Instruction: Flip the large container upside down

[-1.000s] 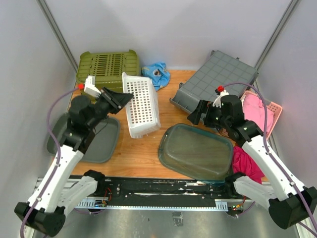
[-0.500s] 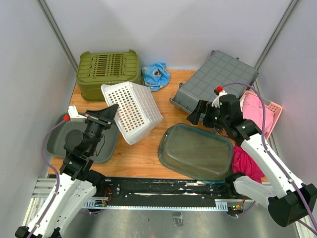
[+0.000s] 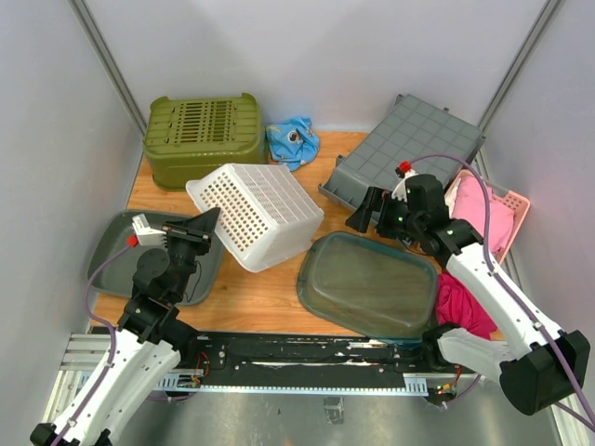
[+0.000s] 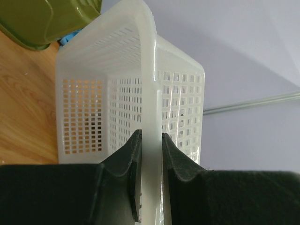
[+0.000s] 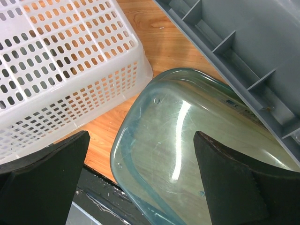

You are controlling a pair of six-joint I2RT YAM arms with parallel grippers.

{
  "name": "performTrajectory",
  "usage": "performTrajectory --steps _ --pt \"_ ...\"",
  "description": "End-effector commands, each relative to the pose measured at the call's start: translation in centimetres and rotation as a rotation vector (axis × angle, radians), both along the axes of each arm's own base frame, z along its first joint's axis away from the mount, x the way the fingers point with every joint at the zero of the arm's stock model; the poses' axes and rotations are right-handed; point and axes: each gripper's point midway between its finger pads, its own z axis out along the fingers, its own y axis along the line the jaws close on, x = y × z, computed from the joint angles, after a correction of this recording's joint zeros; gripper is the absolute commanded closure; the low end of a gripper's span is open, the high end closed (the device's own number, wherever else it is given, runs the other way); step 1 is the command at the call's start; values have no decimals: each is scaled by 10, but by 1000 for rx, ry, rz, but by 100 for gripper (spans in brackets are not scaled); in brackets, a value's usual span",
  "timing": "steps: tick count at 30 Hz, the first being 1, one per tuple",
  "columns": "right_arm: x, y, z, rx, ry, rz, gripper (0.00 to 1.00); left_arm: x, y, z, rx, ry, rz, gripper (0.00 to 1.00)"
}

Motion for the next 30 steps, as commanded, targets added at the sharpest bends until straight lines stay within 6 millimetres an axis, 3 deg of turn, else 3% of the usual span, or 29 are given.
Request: performTrajectory --steps 1,5,10,16,20,25,28,30 --pt "3 15 21 63 -35 43 5 -3 5 -62 117 177 25 100" --pt "1 40 25 175 0 106 4 -9 0 -78 130 224 -8 100" --pt "-6 81 8 282 117 169 4 -15 1 -87 160 257 -23 100" --pt "-10 136 19 608 203 266 3 -24 -1 -97 172 295 -54 98" --pt "-2 155 19 619 223 293 3 -33 -6 -105 197 329 -107 95" --pt "18 165 8 548 231 266 4 -47 -13 -113 238 376 -186 83" --pt "34 169 11 523 198 251 4 -55 -18 -119 249 401 -233 68" --pt "41 171 9 503 193 244 5 -59 -21 -126 254 422 -259 51"
